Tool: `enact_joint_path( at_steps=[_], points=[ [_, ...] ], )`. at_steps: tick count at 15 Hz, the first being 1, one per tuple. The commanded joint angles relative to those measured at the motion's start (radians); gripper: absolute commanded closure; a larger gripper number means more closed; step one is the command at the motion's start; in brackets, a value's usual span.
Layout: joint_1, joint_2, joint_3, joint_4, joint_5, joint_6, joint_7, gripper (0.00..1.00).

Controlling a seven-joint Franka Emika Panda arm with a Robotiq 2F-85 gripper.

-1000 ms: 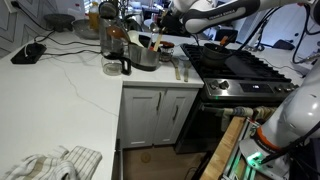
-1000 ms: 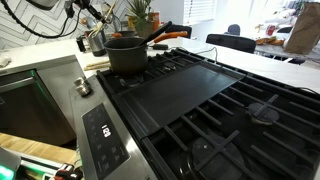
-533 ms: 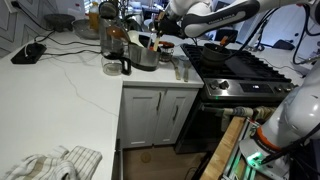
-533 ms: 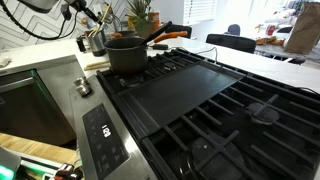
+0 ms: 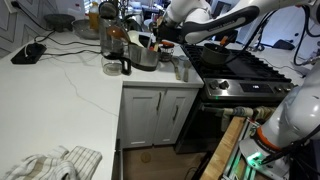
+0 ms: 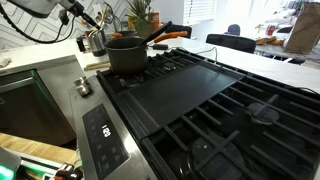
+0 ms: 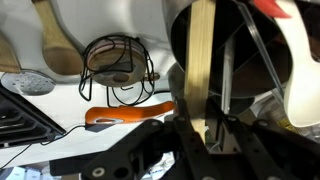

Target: Put the slotted spoon in the silver holder

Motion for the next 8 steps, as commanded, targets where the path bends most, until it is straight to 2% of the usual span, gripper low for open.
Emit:
enact_joint_path(
  at_steps=[1, 4, 5, 6, 7, 8],
  points=[
    [0.013, -0.025, 0.001, -0.047, -0.033, -0.021, 0.036, 0.94],
    [0.032, -0.033, -0.014, -0.053, -0.017, -0.022, 0.022, 0.94],
    [0.033, -0.036, -0.013, -0.057, -0.01, -0.017, 0.02, 0.91],
    [0.033, -0.046, -0.012, -0.062, -0.002, -0.024, 0.011, 0.52],
    [0.033, -0.054, -0.009, -0.067, 0.01, -0.023, 0.001, 0.52],
    [0.032, -0.067, -0.007, -0.076, 0.02, -0.024, -0.006, 0.46]
  ],
)
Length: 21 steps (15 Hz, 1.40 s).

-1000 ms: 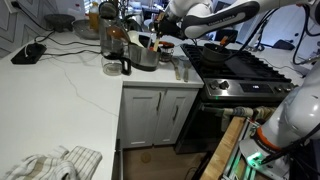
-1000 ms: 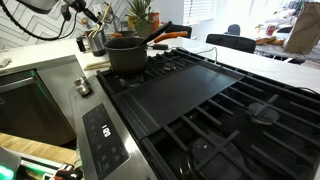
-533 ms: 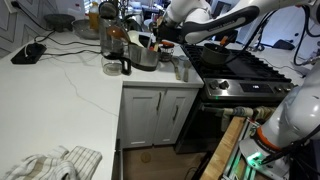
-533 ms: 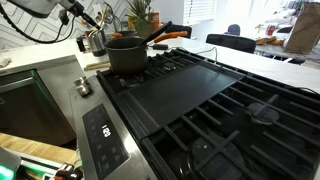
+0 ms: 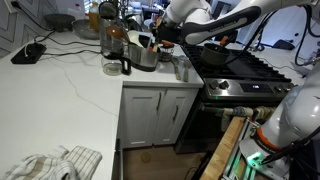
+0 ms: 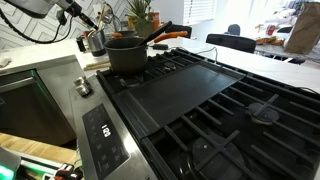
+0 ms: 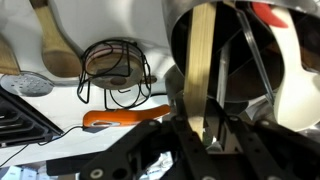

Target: Put the slotted spoon in the silver holder

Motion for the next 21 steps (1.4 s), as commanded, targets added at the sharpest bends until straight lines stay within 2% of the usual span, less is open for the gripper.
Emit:
enact_joint_path(
  at_steps=[1, 5, 7, 14, 21],
  points=[
    [0.014, -0.066, -0.004, -0.069, 0.034, -0.029, -0.012, 0.4],
    [0.006, -0.126, 0.005, -0.107, 0.098, -0.072, -0.048, 0.09],
    [0.001, -0.163, 0.009, -0.124, 0.15, -0.143, -0.085, 0.0],
    [-0.024, -0.29, 0.002, -0.149, 0.43, -0.422, -0.378, 0.0],
    [-0.072, -0.371, -0.032, -0.17, 0.578, -0.659, -0.702, 0.0]
  ],
)
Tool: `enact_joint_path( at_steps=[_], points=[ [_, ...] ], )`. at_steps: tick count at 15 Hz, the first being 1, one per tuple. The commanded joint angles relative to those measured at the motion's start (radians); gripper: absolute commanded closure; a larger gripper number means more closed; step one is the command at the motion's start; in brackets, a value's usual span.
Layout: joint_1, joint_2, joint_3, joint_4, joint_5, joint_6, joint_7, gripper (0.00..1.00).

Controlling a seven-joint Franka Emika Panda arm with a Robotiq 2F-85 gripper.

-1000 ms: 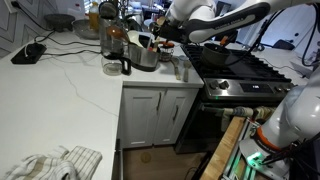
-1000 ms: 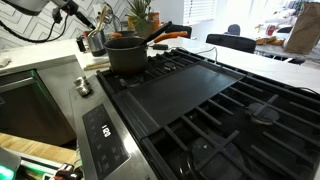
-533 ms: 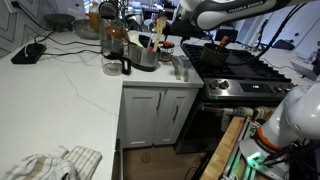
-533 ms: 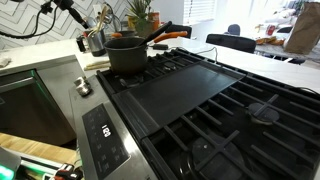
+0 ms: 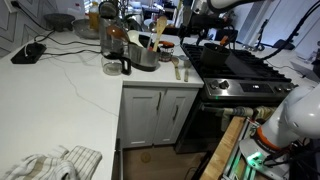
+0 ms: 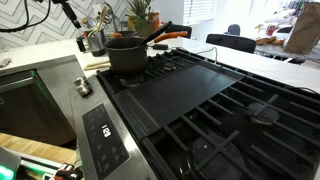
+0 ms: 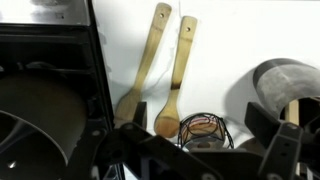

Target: Put the slotted spoon in the silver holder

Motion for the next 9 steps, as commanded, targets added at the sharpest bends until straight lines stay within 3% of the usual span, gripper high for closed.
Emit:
enact_joint_path(
  at_steps=[1, 5, 6, 9],
  points=[
    [-0.026, -0.065, -0.026, -0.059, 0.083, -0.085, -0.204, 0.0],
    [-0.065, -0.063, -0.071, -0.076, 0.143, -0.09, -0.398, 0.0],
    [-0.066, -0.047, -0.03, -0.044, 0.099, -0.095, -0.304, 0.0],
    [-0.08, -0.045, -0.054, -0.05, 0.119, -0.095, -0.376, 0.0]
  ],
)
